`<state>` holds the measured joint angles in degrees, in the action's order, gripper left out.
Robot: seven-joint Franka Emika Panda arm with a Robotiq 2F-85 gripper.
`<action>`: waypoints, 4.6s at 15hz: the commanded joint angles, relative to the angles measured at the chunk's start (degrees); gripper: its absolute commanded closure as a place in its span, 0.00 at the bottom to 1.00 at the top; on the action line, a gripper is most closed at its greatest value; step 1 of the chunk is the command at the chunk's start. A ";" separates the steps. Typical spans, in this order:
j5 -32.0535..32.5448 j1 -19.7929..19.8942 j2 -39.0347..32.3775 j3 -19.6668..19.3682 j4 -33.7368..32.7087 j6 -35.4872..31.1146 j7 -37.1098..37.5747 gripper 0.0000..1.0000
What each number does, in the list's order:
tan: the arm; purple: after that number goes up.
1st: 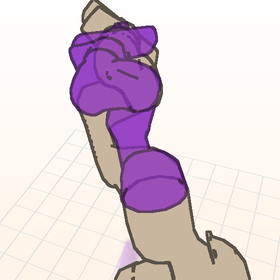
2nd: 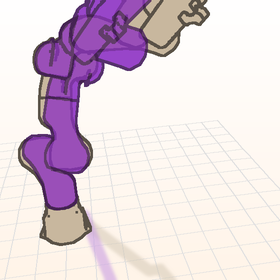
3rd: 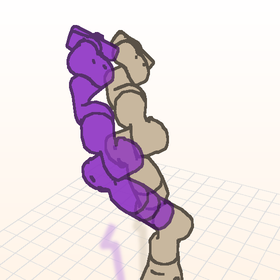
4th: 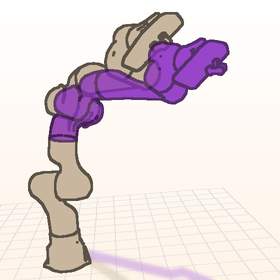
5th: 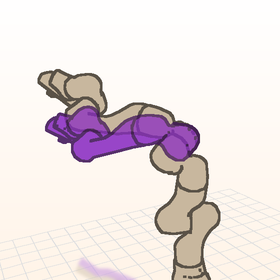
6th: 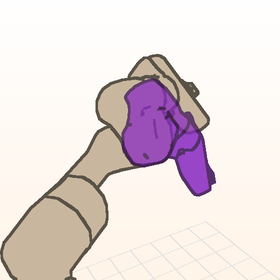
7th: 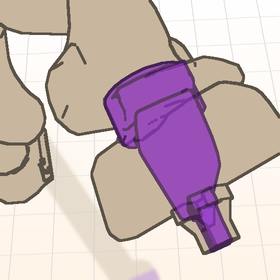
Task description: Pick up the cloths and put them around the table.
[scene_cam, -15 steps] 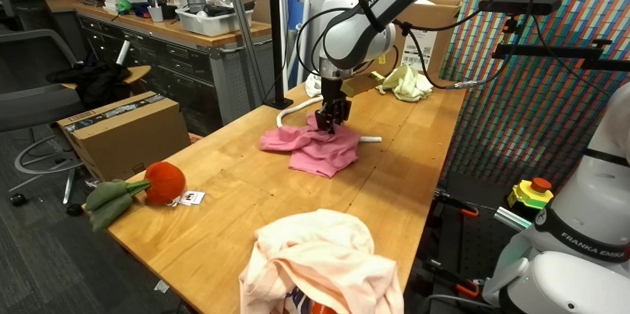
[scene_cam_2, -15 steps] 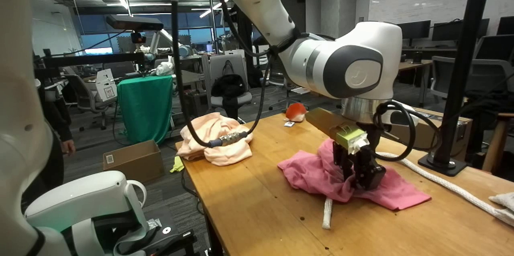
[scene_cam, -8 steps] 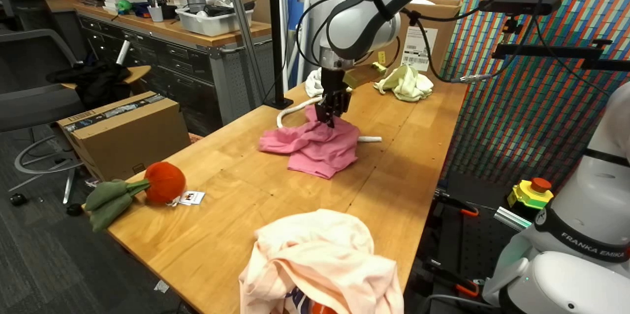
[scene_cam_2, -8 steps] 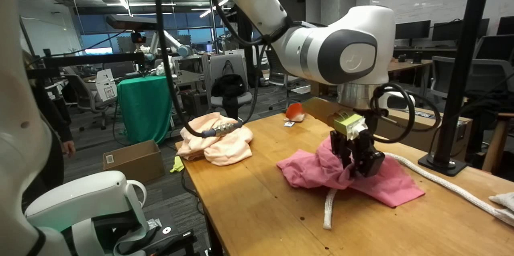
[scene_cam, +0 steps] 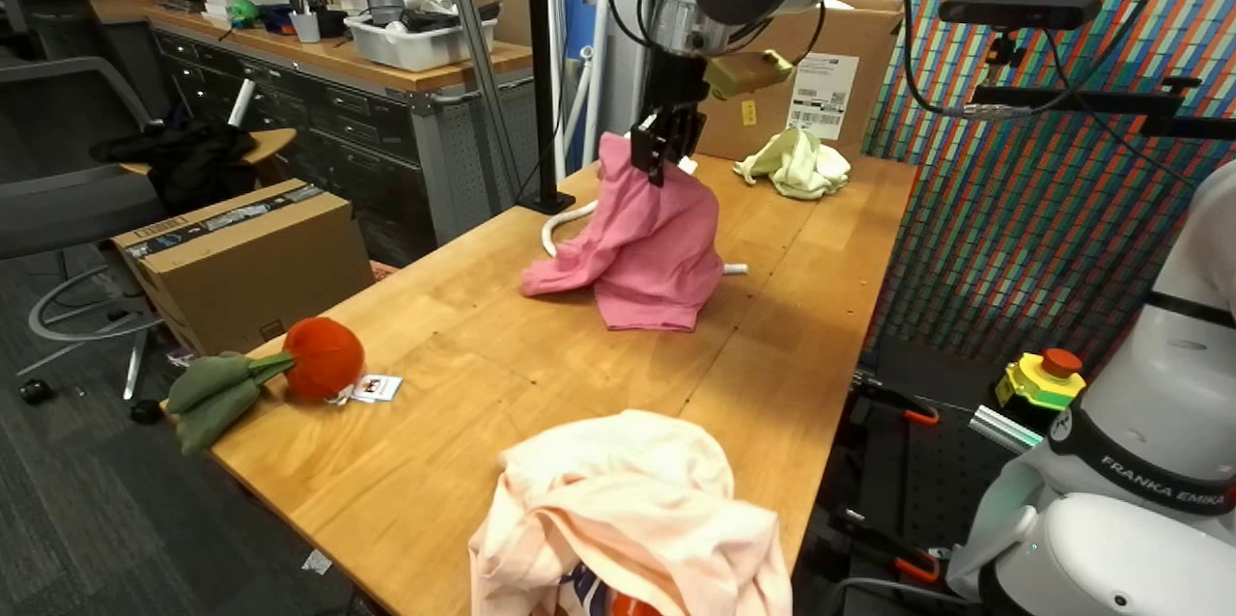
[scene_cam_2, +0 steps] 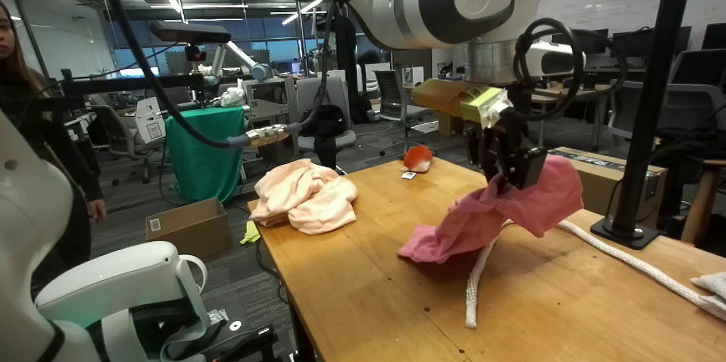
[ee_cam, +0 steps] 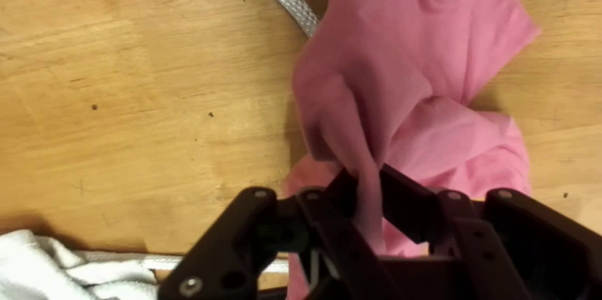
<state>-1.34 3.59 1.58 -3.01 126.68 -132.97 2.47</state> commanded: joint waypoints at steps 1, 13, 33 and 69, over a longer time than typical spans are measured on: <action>-0.14 0.47 7.48 -0.81 3.23 1.05 -0.89 0.91; -0.21 3.02 23.29 -3.71 11.20 1.73 0.22 0.91; 1.82 11.18 41.75 -2.02 22.44 12.31 6.99 0.91; 5.11 7.80 9.08 -3.36 14.45 2.10 11.43 0.00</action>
<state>1.15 12.24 8.71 -6.90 142.80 -133.02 12.17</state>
